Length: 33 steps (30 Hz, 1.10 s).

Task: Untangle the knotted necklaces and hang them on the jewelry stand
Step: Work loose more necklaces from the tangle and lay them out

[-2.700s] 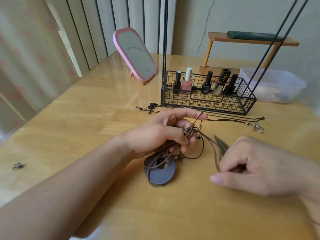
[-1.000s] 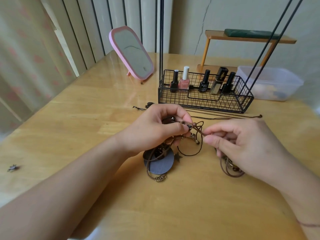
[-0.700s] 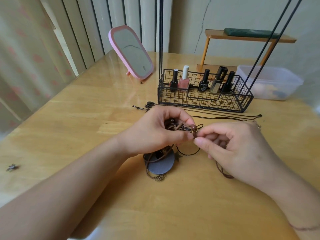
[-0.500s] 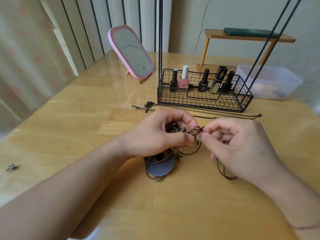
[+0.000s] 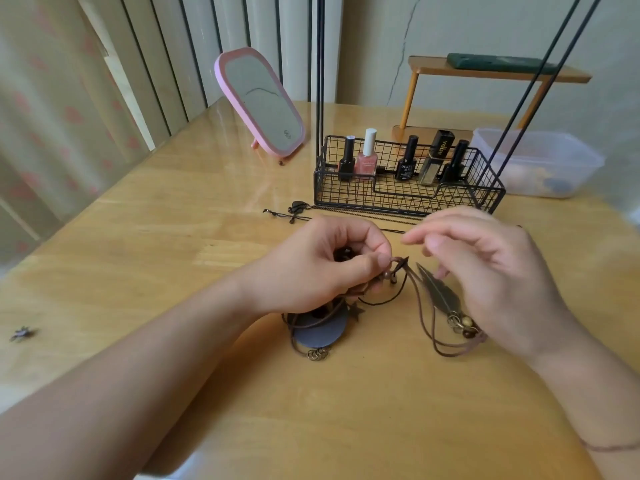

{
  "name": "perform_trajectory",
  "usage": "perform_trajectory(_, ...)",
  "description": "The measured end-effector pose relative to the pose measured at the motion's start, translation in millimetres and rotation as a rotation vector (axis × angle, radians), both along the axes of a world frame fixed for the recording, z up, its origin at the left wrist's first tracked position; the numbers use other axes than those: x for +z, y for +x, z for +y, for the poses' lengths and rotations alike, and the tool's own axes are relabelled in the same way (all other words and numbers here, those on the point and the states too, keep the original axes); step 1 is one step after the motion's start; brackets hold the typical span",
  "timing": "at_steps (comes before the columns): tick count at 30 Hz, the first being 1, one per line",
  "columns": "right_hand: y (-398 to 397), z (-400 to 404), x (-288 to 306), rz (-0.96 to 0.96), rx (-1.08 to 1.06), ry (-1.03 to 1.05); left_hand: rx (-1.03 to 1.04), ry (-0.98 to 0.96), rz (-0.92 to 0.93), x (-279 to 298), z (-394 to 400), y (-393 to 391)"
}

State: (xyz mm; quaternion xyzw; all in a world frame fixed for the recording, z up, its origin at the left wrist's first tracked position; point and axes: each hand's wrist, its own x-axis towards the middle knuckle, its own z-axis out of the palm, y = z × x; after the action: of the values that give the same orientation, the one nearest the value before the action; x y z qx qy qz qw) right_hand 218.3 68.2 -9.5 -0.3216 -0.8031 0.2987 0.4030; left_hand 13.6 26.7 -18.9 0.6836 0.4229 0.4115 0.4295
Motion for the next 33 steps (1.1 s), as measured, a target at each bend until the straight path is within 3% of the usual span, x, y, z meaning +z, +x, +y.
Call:
perform_trajectory(4, -6.6, -3.1, -2.8, -0.111, 0.079, -0.026, -0.002, 0.073, 0.074, 0.3, -2.0, 1.7)
perform_trajectory(9, -6.9, -1.7, -1.4, -0.063, 0.075, -0.209, 0.019, 0.119, 0.156, 3.3, -5.9, 3.5)
perform_trajectory(12, -4.6, 3.0, -2.2, -0.124, -0.18, 0.064, -0.045, 0.023, 0.187, 7.1, -9.2, 3.1)
perform_trajectory(14, 1.8, 7.0, 3.6, -0.066, -0.316, 0.209, -0.094, -0.047, 0.232, 9.5, -10.8, 2.4)
perform_trajectory(20, 20.0, 23.9, 12.7, 0.116, -0.538, 0.3, -0.162, -0.14, 0.256, 18.3, -12.0, -4.5)
perform_trajectory(24, 21.4, 28.0, 13.9, 0.18, -0.368, 0.173, -0.182, -0.146, 0.291, 18.5, -13.5, -6.7)
perform_trajectory(28, 16.1, 15.0, 22.0, 0.487, 0.044, -0.238, -0.183, -0.131, 0.314, 16.0, -11.4, -4.1)
perform_trajectory(33, 15.2, 18.5, 18.5, 0.686, 0.119, -0.247, -0.145, -0.129, 0.271, 11.7, -7.5, -7.1)
